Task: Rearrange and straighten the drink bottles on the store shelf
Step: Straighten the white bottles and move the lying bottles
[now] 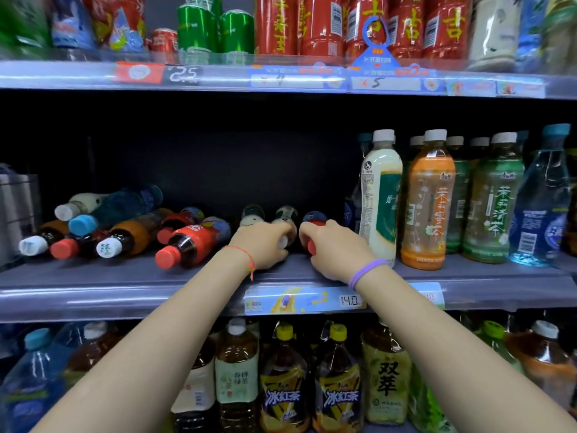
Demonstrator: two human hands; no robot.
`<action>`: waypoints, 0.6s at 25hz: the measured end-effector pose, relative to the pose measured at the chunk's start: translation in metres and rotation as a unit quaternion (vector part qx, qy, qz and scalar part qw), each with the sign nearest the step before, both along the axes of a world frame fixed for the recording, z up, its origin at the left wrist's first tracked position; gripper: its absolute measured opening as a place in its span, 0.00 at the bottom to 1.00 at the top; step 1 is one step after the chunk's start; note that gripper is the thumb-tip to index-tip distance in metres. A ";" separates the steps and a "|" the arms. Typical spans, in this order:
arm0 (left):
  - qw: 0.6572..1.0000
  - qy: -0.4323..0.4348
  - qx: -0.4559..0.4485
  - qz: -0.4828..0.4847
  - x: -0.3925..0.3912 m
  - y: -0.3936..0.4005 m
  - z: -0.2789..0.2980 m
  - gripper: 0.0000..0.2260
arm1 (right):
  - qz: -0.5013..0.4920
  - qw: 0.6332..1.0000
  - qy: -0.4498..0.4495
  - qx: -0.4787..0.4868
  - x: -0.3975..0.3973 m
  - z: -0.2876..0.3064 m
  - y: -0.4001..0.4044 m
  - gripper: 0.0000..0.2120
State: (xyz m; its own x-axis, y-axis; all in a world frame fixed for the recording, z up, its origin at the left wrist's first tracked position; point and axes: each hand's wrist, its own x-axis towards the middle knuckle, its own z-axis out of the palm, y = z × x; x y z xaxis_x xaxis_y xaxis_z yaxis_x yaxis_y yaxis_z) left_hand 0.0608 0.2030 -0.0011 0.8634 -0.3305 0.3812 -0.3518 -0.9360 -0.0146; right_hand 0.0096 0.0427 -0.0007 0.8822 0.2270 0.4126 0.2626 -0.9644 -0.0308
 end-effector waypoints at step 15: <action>0.867 -0.317 -0.349 -0.160 -0.052 0.025 0.050 0.12 | -0.015 0.920 -0.372 0.121 0.000 0.085 0.004 0.15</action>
